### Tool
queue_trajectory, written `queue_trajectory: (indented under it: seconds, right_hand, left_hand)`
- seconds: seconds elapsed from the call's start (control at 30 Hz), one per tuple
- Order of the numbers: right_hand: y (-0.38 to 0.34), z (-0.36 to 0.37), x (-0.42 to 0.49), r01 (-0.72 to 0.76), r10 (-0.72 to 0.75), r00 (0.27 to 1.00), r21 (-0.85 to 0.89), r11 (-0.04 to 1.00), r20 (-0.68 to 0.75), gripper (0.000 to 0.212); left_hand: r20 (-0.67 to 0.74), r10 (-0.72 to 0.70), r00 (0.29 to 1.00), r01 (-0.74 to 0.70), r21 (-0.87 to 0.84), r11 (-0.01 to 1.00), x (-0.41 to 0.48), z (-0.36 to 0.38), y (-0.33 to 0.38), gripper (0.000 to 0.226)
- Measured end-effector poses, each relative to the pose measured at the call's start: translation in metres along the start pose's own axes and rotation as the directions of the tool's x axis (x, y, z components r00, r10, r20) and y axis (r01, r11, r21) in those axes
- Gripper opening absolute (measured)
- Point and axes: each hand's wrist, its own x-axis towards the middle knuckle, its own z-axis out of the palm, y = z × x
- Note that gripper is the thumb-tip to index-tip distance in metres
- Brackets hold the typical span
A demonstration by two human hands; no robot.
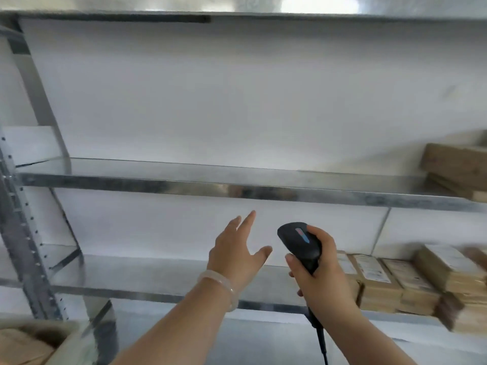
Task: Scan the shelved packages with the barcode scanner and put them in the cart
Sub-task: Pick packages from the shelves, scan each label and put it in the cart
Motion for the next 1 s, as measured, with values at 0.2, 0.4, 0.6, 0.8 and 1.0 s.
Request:
queue_trajectory:
  seconds: [0.2,0.4,0.6,0.8,1.0]
  right_hand:
    - [0.015,-0.097,0.028,0.082,-0.086,0.992,-0.045,0.996,-0.096,0.057]
    - [0.033,-0.212,0.063,0.114,-0.131,0.979,-0.111,0.987,-0.157,0.056]
    - [0.051,-0.315,0.096,0.147,-0.173,0.958,-0.127,0.981,-0.227,0.057]
    - [0.064,-0.397,0.125,0.163,-0.204,0.922,-0.150,0.975,-0.328,0.055]
    - [0.059,-0.458,0.160,0.145,-0.202,0.859,-0.153,0.977,-0.470,0.052]
  left_hand:
    - [0.016,0.156,0.988,-0.155,-0.051,0.987,0.024,0.051,0.099,0.079]
    - [0.042,0.271,0.962,-0.263,-0.140,0.955,0.046,0.100,0.203,0.080]
    - [0.018,0.379,0.925,-0.367,-0.204,0.907,0.073,0.151,0.299,0.078]
    - [0.060,0.419,0.906,-0.392,-0.255,0.884,0.093,0.198,0.367,0.078]
    - [0.077,0.395,0.916,-0.353,-0.317,0.880,0.131,0.214,0.405,0.076]
